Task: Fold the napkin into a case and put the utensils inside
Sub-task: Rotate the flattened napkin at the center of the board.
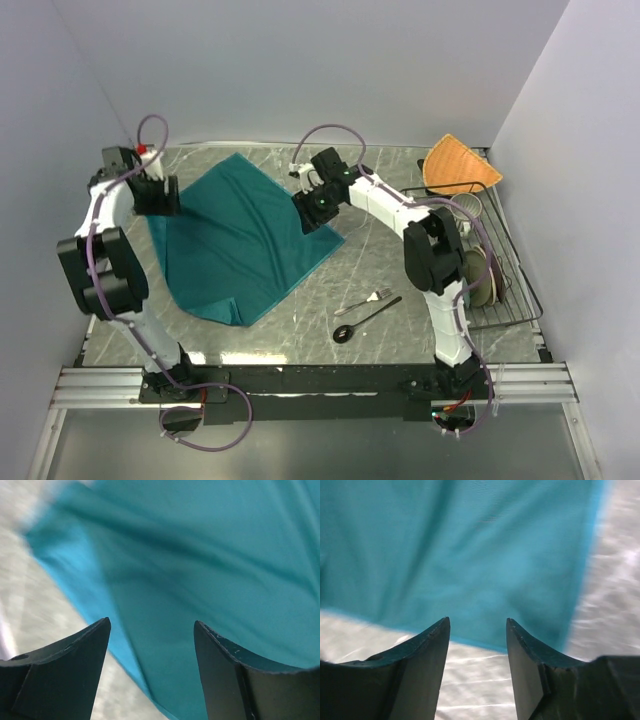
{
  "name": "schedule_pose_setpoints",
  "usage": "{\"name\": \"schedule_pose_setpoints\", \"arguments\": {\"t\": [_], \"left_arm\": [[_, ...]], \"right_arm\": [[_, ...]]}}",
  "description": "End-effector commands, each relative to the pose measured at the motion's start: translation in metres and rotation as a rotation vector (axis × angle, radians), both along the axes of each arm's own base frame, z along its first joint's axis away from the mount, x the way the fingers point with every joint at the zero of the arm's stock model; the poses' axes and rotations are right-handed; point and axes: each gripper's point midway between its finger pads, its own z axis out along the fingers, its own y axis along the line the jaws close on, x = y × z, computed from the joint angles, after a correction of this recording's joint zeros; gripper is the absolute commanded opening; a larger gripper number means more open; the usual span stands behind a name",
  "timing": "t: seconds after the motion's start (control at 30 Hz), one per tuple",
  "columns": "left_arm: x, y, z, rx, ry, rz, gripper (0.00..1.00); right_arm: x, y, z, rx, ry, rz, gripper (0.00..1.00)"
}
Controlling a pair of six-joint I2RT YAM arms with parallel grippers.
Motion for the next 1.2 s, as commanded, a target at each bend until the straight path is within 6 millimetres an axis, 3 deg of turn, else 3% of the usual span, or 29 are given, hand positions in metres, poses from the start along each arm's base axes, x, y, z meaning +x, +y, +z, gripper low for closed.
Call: {"name": "schedule_pose_setpoints", "arguments": {"t": [0.0,0.03,0.17,0.27,0.3,0.33,0.37,0.43,0.47,0.53,0.57,0.6,0.67,0.73,0.77,0.83,0.87,0.93,0.97,1.03,1.07,1.1,1.13,1.17], "left_arm": [[-0.047,-0.036,-0.017,-0.083,0.068,-0.092,0.73],[-0.060,-0.039,-0.027,-0.091,0.097,-0.089,0.73],[-0.077,-0.042,-0.029,-0.076,0.110,-0.075,0.73],[-0.084,-0.041,-0.029,-0.069,0.117,-0.065,0.73],[-0.085,-0.041,-0.030,-0.070,0.122,-0.063,0.73],[-0.085,-0.039,-0.030,-0.063,0.126,-0.059,0.73],[-0.086,-0.038,-0.031,-0.058,0.130,-0.054,0.73],[-0.087,-0.037,-0.035,-0.048,0.148,-0.052,0.72],[-0.089,-0.034,-0.038,-0.038,0.158,-0.043,0.72],[-0.089,-0.031,-0.041,-0.026,0.166,-0.036,0.72],[-0.089,-0.029,-0.043,-0.019,0.171,-0.029,0.72],[-0.088,-0.028,-0.044,-0.017,0.173,-0.022,0.72],[-0.077,-0.026,-0.045,-0.028,0.167,-0.004,0.72],[-0.062,-0.032,-0.041,-0.050,0.150,-0.024,0.72],[-0.057,-0.035,-0.039,-0.052,0.143,-0.033,0.71],[-0.041,-0.048,-0.036,-0.043,0.118,-0.081,0.71],[-0.033,-0.050,-0.036,-0.019,0.101,-0.091,0.70],[-0.020,-0.057,-0.040,0.027,0.099,-0.112,0.67],[-0.012,-0.057,-0.040,0.047,0.081,-0.113,0.66],[0.000,-0.057,-0.048,0.093,0.084,-0.096,0.63],[0.006,-0.056,-0.049,0.107,0.078,-0.092,0.61],[0.013,-0.053,-0.048,0.125,0.070,-0.079,0.59],[0.015,-0.049,-0.056,0.148,0.087,-0.050,0.55],[0.018,-0.048,-0.057,0.158,0.085,-0.041,0.53]], "right_arm": [[0.022,0.000,-0.022,-0.147,-0.121,-0.001,0.55],[0.025,-0.004,-0.029,-0.177,-0.130,-0.008,0.54],[0.027,-0.024,-0.049,-0.278,-0.151,-0.013,0.49],[0.011,-0.048,-0.069,-0.361,-0.127,-0.007,0.43],[-0.005,-0.062,-0.085,-0.401,-0.082,0.005,0.40],[-0.013,-0.069,-0.086,-0.414,-0.072,0.011,0.37],[-0.034,-0.083,-0.102,-0.450,-0.015,0.034,0.36],[-0.057,-0.095,-0.104,-0.459,0.029,0.053,0.30],[-0.087,-0.106,-0.115,-0.469,0.112,0.084,0.30],[-0.120,-0.106,-0.106,-0.431,0.158,0.133,0.27],[-0.153,-0.114,-0.111,-0.436,0.222,0.194,0.28],[-0.176,-0.099,-0.093,-0.338,0.248,0.260,0.29],[-0.217,-0.082,-0.075,-0.254,0.299,0.384,0.31],[-0.229,-0.058,-0.044,-0.116,0.298,0.440,0.34],[-0.211,-0.044,-0.027,-0.068,0.257,0.403,0.35],[-0.187,-0.033,-0.014,-0.027,0.239,0.349,0.37],[-0.161,-0.019,0.004,0.013,0.186,0.309,0.38],[-0.117,-0.021,0.003,-0.005,0.133,0.194,0.41],[-0.087,-0.011,0.017,0.016,0.044,0.152,0.42],[-0.048,-0.011,0.010,-0.029,-0.024,0.064,0.44],[-0.025,-0.001,0.026,-0.007,-0.095,0.039,0.44],[-0.012,0.001,0.013,-0.032,-0.100,0.018,0.45],[-0.001,0.005,0.013,-0.036,-0.123,0.008,0.44],[0.016,0.013,0.025,-0.020,-0.177,-0.006,0.45]]}}
